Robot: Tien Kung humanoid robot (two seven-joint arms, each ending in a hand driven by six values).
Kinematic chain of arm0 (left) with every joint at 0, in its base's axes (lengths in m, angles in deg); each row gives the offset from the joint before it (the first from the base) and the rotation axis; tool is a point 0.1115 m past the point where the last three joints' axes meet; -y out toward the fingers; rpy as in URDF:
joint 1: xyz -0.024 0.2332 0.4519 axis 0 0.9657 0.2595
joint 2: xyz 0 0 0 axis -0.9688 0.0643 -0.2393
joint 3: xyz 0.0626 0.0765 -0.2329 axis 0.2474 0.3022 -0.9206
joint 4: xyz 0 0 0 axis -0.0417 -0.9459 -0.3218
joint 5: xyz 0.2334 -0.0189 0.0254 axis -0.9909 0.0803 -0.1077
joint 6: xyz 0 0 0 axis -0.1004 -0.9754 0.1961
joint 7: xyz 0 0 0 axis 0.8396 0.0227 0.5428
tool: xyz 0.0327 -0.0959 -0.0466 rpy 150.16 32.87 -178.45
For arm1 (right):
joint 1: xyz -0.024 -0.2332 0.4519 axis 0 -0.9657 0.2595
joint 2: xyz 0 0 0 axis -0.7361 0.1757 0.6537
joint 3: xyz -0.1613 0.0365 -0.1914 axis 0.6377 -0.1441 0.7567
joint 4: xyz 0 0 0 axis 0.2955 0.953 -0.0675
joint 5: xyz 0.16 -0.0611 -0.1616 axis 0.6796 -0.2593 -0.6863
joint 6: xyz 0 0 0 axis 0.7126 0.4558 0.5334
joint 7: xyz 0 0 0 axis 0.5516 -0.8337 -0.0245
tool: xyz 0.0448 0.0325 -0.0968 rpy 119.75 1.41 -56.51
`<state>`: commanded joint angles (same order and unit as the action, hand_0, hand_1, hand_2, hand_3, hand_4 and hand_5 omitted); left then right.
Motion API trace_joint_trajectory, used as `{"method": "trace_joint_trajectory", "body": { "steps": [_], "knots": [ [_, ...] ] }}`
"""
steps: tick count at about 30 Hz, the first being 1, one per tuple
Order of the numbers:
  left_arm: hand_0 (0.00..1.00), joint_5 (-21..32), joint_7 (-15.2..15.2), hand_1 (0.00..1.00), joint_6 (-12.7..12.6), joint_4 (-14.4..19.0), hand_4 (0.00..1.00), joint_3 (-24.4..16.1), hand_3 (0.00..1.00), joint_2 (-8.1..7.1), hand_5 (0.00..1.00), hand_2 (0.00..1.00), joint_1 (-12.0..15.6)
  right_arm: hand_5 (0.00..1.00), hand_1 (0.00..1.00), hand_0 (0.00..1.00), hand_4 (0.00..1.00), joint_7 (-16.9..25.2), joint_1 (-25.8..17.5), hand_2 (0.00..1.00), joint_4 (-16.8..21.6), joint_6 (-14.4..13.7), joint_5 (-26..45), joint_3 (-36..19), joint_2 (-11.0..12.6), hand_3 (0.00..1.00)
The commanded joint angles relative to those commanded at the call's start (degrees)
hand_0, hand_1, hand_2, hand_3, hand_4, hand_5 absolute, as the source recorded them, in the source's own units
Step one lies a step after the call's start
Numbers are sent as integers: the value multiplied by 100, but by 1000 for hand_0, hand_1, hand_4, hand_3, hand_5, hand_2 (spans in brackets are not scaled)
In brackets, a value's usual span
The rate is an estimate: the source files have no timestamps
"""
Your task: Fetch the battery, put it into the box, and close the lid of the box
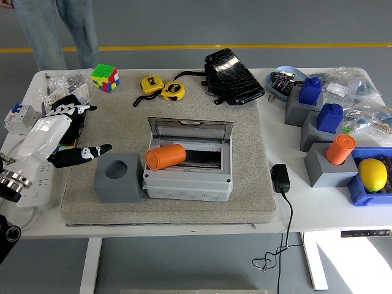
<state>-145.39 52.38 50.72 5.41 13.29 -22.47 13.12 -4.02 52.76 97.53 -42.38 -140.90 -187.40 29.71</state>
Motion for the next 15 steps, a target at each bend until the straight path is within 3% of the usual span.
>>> {"method": "trace_joint_trajectory", "body": {
  "steps": [7, 11, 12, 15],
  "knots": [
    [998, -160, -58, 998, -102, -86, 998, 31, 989, 108, 429, 995, -108, 998, 804, 857, 998, 5, 25, 778, 0, 1, 14, 7, -7, 835],
    [998, 529, 276, 998, -231, -203, 998, -111, 989, 179, 429, 995, -117, 998, 804, 857, 998, 4, 30, 778, 0, 0, 10, -5, -9, 835],
    [983, 707, 312, 994, -239, -213, 998, -141, 942, 196, 998, 973, -118, 998, 804, 857, 998, 3, 28, 778, 0, 0, 8, -9, -10, 835],
    [983, 1035, 429, 994, -228, -240, 998, -257, 942, 264, 998, 973, -129, 998, 804, 857, 998, -2, 19, 778, 0, 1, -7, -26, -15, 835]
  ]
}}
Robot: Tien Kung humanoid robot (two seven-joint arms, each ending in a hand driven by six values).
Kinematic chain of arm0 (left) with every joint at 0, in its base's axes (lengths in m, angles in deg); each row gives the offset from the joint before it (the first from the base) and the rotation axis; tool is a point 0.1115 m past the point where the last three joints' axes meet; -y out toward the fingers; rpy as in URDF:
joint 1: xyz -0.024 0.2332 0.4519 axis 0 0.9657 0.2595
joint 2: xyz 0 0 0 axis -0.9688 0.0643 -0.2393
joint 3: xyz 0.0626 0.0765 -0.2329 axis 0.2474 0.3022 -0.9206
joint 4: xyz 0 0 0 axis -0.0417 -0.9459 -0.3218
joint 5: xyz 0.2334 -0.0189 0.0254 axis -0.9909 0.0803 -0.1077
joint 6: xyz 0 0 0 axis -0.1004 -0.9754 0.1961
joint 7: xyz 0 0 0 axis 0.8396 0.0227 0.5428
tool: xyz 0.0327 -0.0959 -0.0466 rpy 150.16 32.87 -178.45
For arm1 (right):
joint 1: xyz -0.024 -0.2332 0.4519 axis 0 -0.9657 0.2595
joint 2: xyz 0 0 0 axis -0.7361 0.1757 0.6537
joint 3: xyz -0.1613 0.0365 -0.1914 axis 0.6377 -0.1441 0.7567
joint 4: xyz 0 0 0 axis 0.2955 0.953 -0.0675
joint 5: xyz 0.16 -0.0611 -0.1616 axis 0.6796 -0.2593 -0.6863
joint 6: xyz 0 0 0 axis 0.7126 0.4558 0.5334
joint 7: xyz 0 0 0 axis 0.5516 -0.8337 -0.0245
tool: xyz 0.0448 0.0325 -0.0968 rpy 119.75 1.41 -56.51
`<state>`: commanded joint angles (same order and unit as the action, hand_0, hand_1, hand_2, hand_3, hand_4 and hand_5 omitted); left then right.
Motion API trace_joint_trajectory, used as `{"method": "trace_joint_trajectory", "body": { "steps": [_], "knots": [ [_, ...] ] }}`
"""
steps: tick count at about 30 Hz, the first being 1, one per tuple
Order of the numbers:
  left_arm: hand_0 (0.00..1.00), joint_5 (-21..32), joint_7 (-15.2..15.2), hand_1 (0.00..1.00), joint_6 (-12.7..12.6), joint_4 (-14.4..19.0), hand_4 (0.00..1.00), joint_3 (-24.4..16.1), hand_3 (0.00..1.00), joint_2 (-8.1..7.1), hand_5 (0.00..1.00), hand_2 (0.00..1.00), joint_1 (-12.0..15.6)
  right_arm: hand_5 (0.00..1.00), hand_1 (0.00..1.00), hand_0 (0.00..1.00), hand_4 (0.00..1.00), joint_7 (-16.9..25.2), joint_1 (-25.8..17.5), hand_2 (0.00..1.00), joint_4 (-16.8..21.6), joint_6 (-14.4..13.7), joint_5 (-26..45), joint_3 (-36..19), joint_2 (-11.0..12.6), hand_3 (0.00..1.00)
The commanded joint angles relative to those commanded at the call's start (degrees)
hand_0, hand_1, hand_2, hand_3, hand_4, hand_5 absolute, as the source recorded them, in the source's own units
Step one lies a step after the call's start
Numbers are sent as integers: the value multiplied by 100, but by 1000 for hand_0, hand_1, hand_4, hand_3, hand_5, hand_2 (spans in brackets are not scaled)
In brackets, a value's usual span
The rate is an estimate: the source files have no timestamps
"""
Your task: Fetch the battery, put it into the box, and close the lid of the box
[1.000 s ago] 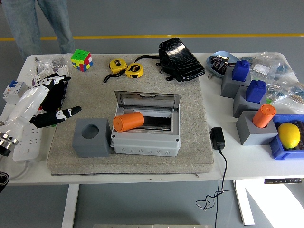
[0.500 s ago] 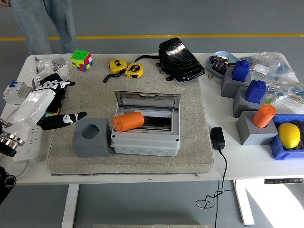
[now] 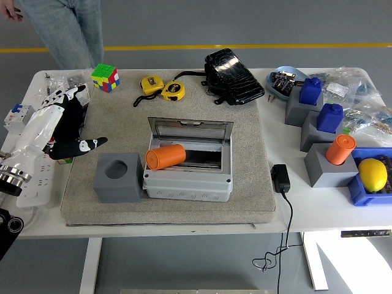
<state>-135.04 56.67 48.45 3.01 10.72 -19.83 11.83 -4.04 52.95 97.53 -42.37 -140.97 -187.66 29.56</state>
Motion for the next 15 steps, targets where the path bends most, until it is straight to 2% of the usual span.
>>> {"method": "trace_joint_trajectory", "body": {
  "steps": [5, 9, 15],
  "knots": [
    [998, 117, 18, 998, 52, -20, 998, -9, 942, -15, 998, 969, -19, 998, 804, 858, 998, 11, 23, 778, 0, -2, 25, 15, -8, 835],
    [998, 94, -38, 998, 217, -27, 998, -21, 965, -55, 998, 981, -12, 998, 804, 856, 998, 14, 26, 778, 0, -5, 26, 1, -16, 835],
    [998, 101, -69, 998, 205, -19, 998, -36, 966, -70, 998, 985, 5, 998, 804, 857, 998, 6, 14, 778, 0, -7, 14, -17, -17, 835]
  ]
}}
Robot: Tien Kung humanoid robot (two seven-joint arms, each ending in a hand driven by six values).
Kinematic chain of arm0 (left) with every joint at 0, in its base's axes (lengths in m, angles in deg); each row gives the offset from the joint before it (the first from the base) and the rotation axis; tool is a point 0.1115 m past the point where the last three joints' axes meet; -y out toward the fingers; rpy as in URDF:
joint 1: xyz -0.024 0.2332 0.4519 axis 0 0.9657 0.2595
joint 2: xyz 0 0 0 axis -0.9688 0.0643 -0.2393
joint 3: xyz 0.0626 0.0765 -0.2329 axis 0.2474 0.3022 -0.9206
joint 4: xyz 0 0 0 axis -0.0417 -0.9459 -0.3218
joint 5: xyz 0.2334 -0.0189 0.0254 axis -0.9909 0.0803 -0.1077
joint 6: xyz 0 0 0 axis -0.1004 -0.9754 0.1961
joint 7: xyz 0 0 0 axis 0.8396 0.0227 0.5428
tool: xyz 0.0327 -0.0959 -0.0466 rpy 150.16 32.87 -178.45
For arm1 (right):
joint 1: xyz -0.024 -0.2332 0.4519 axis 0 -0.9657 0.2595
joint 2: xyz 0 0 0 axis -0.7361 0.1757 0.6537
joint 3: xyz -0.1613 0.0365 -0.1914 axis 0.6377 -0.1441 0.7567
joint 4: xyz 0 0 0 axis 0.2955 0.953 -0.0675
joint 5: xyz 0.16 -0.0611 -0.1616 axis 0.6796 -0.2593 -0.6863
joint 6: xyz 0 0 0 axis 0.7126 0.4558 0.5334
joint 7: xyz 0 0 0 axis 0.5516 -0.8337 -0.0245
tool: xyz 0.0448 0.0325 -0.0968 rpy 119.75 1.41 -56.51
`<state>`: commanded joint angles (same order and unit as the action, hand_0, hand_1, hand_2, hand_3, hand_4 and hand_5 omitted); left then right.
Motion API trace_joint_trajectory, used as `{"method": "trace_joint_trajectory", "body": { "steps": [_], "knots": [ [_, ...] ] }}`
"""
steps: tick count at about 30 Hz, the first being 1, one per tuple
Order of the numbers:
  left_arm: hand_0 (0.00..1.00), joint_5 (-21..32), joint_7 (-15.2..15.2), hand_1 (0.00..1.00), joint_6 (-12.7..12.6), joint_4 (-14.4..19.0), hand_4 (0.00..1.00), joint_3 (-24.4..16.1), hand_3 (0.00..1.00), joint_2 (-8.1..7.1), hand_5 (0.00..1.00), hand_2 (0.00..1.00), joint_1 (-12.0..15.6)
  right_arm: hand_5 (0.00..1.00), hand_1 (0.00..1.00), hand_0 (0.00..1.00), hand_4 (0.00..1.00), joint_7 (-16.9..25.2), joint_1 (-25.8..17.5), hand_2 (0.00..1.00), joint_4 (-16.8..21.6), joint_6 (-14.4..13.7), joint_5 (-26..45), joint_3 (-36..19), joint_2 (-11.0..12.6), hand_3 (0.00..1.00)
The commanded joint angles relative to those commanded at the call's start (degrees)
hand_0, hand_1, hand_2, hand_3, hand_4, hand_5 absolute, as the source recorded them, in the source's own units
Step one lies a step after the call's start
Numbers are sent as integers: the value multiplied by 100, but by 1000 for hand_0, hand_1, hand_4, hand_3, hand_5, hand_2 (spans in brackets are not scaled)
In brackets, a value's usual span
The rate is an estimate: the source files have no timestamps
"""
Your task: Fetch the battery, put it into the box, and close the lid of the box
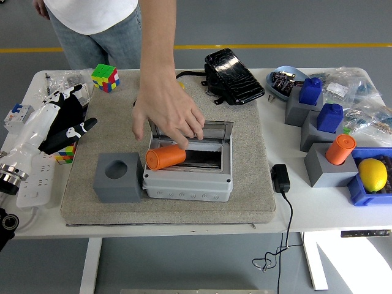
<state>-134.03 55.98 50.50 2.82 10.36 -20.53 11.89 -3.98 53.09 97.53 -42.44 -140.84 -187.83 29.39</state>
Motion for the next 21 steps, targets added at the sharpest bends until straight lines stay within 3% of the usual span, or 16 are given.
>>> {"method": "trace_joint_trajectory", "body": {
  "steps": [21],
  "knots": [
    [998, 31, -20, 998, -38, 13, 998, 100, 963, -36, 998, 985, 34, 998, 803, 856, 998, -18, -19, 777, 0, -31, 35, 96, 33, 834]
  ]
}}
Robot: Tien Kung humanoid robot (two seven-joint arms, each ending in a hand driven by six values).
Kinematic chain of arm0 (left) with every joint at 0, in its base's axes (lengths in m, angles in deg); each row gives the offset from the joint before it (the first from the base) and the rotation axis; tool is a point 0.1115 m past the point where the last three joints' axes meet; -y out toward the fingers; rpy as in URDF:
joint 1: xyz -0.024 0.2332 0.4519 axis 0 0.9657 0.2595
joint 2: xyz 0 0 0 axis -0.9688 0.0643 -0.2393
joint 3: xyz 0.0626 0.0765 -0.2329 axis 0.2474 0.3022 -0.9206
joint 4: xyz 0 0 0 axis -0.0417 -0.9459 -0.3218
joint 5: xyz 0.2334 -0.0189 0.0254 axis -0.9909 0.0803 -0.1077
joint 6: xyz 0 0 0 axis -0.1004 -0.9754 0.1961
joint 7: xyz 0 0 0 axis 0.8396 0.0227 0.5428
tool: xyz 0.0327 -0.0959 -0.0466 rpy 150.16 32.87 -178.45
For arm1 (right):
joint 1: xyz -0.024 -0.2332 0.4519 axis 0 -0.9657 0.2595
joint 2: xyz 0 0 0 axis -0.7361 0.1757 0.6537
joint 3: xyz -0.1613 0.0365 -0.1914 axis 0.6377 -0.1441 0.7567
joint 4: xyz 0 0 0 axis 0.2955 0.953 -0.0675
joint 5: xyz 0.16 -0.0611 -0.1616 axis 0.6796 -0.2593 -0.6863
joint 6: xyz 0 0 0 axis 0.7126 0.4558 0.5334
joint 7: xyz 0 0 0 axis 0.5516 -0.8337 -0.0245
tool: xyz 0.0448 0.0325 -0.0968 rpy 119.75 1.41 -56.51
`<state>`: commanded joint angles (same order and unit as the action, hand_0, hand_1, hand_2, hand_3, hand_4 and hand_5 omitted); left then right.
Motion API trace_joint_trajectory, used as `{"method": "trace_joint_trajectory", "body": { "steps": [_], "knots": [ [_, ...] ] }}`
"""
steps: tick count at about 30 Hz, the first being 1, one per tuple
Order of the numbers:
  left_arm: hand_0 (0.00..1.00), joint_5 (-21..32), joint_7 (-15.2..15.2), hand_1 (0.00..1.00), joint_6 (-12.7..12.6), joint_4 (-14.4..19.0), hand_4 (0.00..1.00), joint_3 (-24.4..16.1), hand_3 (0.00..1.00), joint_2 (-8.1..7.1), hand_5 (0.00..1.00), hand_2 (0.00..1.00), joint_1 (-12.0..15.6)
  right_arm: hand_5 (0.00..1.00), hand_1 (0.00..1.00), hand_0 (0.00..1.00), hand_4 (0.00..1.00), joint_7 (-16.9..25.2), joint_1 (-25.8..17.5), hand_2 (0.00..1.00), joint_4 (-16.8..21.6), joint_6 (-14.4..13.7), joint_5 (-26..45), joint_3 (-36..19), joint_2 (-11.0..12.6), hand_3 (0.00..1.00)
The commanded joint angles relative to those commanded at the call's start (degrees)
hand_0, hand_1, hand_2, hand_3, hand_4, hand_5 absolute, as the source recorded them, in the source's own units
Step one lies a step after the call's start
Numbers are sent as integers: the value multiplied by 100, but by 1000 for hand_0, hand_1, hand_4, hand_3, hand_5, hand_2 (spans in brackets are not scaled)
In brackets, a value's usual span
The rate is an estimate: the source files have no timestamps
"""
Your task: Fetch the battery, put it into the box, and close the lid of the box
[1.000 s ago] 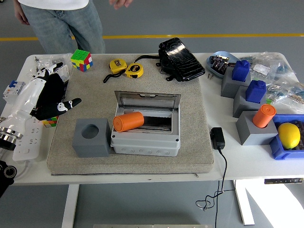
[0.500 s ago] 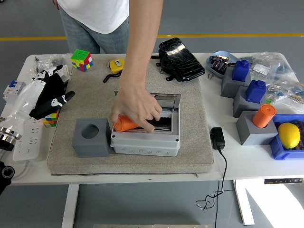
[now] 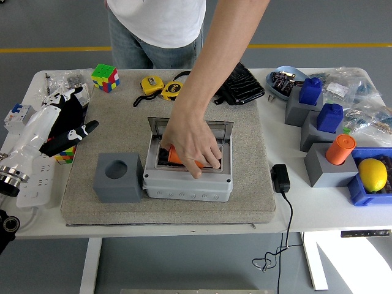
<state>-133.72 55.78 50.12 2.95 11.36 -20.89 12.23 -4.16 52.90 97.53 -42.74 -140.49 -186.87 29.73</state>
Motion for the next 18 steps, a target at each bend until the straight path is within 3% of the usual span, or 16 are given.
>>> {"method": "trace_joint_trajectory", "body": {
  "steps": [11, 18],
  "knots": [
    [998, -124, 5, 998, -62, 171, 998, 239, 953, 81, 998, 981, 39, 998, 803, 856, 998, -6, -24, 777, 0, -7, -6, 17, 0, 834],
    [998, -200, -88, 998, -23, 280, 998, 514, 937, 159, 998, 945, -131, 998, 801, 855, 998, -11, -3, 777, 0, -18, 6, 15, 1, 834]
  ]
}}
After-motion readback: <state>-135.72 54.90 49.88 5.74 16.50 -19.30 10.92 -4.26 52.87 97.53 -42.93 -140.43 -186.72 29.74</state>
